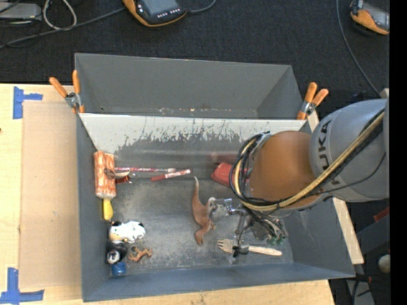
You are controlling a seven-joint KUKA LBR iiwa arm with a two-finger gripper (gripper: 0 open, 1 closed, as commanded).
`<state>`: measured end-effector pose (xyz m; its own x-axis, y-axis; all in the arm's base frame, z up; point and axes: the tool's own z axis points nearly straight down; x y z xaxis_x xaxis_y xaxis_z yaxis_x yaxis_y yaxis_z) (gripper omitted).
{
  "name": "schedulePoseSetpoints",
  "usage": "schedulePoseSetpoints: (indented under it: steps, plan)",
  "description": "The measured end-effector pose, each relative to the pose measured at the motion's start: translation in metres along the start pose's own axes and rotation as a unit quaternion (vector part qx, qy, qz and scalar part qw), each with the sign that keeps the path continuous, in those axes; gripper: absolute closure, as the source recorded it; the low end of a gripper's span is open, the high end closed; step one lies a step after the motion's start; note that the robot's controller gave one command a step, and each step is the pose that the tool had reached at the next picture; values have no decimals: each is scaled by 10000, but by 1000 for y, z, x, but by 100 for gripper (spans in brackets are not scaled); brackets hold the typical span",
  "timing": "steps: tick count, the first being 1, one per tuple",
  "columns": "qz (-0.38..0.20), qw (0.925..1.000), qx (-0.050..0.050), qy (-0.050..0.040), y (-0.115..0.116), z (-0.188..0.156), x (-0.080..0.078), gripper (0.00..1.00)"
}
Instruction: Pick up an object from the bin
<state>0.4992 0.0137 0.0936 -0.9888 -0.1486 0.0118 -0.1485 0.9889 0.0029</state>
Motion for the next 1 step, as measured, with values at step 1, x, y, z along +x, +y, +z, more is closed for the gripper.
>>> schedulePoseSetpoints:
  steps: [1]
  plan:
    - [382, 9993, -4, 5, 13, -37, -8, 0]
